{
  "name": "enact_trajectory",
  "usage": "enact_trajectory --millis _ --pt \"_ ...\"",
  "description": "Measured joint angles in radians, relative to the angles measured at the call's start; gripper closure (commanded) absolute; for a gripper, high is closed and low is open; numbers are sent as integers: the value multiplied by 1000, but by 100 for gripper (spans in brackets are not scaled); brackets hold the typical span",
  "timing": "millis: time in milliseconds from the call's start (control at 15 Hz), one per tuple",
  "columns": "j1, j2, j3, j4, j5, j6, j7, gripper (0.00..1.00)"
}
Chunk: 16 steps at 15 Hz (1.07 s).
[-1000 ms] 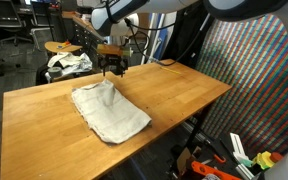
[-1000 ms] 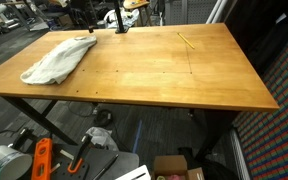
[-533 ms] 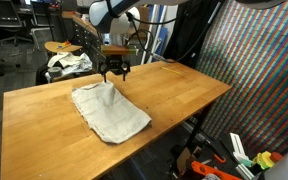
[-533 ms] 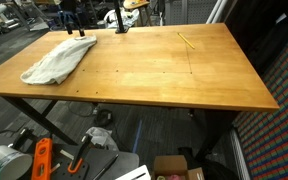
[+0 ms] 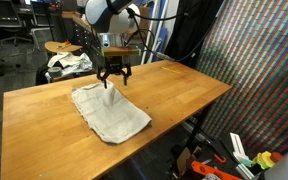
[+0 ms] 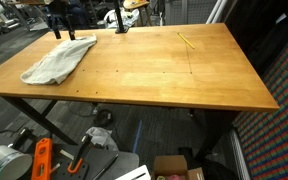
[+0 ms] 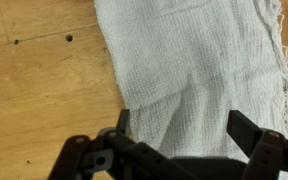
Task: Fold the towel in half
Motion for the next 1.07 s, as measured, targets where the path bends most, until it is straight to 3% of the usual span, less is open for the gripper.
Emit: enact_trajectory --millis 400,733,1067 --pt "48 -75 32 -102 3 28 10 0" --pt "72 -99 65 -176 55 301 68 0" --pt "124 -98 42 -191 -50 344 188 0"
